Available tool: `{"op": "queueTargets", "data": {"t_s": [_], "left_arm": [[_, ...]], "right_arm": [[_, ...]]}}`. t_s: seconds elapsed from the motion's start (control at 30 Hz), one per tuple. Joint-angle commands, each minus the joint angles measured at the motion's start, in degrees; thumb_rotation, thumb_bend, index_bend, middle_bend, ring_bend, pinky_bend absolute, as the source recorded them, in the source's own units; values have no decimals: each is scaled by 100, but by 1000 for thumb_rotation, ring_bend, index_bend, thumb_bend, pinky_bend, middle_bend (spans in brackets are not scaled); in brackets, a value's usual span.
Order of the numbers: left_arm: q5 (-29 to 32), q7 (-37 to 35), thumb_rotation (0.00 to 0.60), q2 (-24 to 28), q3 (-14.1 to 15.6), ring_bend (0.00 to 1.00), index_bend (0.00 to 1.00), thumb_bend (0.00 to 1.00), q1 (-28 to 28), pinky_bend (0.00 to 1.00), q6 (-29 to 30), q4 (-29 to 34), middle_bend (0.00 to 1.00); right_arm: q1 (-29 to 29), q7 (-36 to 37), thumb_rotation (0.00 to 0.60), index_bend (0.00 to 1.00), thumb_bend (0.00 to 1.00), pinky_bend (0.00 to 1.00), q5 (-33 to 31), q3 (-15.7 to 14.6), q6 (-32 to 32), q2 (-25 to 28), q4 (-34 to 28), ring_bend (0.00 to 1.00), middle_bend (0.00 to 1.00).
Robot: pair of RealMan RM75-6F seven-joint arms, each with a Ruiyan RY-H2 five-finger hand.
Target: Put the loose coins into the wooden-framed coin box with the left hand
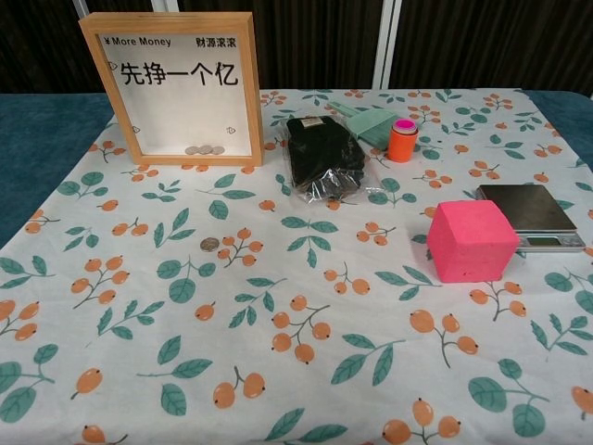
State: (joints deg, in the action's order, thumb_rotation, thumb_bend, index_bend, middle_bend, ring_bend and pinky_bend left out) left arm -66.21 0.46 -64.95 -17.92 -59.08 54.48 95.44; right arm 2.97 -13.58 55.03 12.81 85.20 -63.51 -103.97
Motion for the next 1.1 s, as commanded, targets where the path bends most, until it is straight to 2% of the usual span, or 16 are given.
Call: {"op": "queueTargets", "data": {"t_s": [0.03,0.17,0.3,0.5,0.8,1.1], "left_arm": [[-596,-197,600,203,399,0,442,278,351,0,3,660,20],[-814,193,600,-130,936,0,434,268,463,0,-215,780,19],[-1092,767,600,-668,1373,0,416,267,611,0,-152,465,12],[-958,1477,600,-1380,1692,0,400,207,945,0,143,-98,5],[-248,2173,600,-2286,1725,0,395,199,1389,0,485,-948,6],[-6,2279,600,-2701,1454,0,416,173,1316,0,299,-1618,8]], "right_arm": [[-3,-23,600,89,394,0,-5,4,21,-4,-1,0,26],[-5,-88,600,89,395,0,-33,2,51,-20,-2,0,26],[-10,-114,600,89,395,0,-77,24,86,-37,-34,0,26],[-13,-153,600,90,395,0,-150,34,78,-28,-70,0,26],[-24,-161,600,90,394,0,-151,7,54,-11,-134,0,26],[-16,-92,600,90,394,0,-163,4,-52,54,-135,0,26]]}}
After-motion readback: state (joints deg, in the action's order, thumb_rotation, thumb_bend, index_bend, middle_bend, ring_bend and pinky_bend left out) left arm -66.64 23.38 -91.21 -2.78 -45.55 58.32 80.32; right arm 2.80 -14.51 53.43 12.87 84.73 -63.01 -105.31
